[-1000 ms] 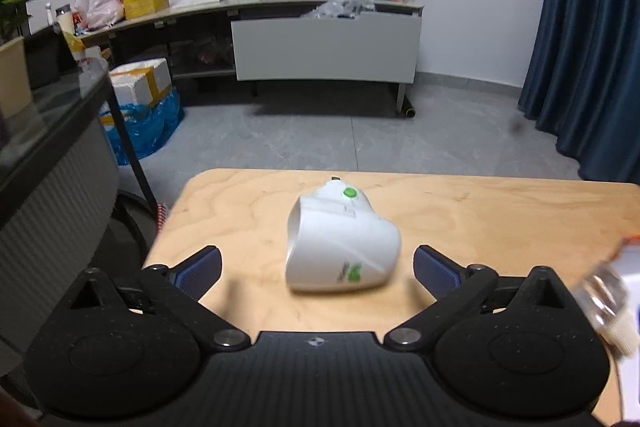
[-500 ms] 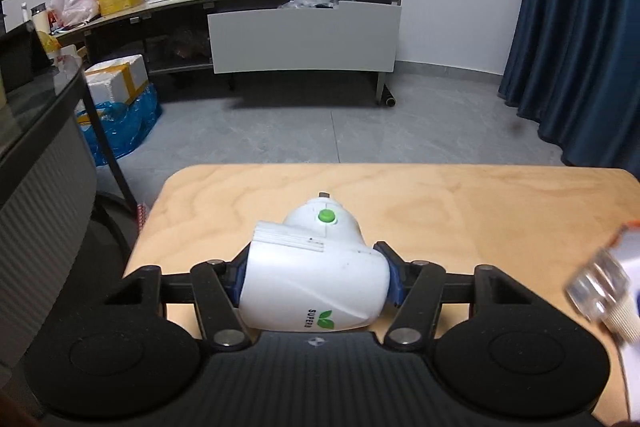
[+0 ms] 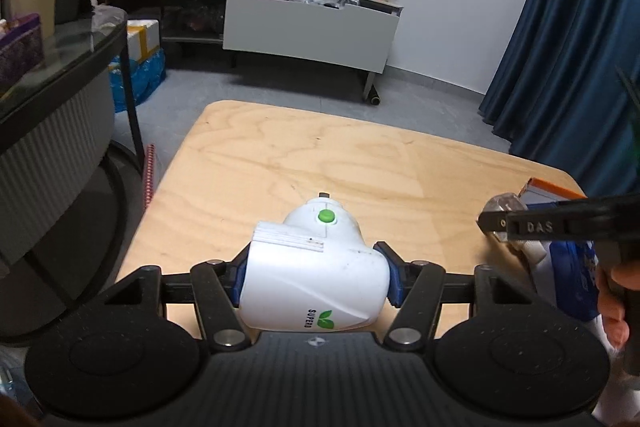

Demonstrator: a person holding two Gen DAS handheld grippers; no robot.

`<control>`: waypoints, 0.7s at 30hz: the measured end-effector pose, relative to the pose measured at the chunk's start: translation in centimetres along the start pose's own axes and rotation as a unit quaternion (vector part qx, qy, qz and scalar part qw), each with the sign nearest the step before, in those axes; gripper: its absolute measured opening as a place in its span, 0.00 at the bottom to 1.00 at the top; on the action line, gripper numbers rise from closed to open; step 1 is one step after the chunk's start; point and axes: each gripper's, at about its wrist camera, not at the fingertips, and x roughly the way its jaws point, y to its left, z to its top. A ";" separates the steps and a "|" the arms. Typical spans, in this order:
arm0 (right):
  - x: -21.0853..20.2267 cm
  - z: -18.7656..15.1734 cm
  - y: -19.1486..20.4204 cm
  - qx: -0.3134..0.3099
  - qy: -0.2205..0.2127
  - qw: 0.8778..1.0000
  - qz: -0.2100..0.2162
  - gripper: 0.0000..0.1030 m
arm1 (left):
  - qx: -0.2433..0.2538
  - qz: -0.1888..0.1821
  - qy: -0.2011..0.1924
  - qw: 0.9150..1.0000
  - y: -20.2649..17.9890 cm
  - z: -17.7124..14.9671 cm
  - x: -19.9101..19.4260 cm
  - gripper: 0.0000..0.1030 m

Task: Organize rigid objects
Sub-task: 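Carry the plug-in with the left tool while the right tool carries the glass bottle toward the tray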

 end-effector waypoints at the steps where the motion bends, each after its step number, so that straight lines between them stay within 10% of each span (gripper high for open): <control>1: -0.2 -0.2 0.1 0.002 -0.003 1.000 0.005 0.58 | 0.000 0.002 0.000 1.000 0.0 0.0 -0.1 0.59; 21: -16.7 -6.7 6.6 0.013 -0.098 0.993 0.073 0.58 | -0.011 0.034 -0.039 0.999 -0.8 -2.4 -8.5 0.59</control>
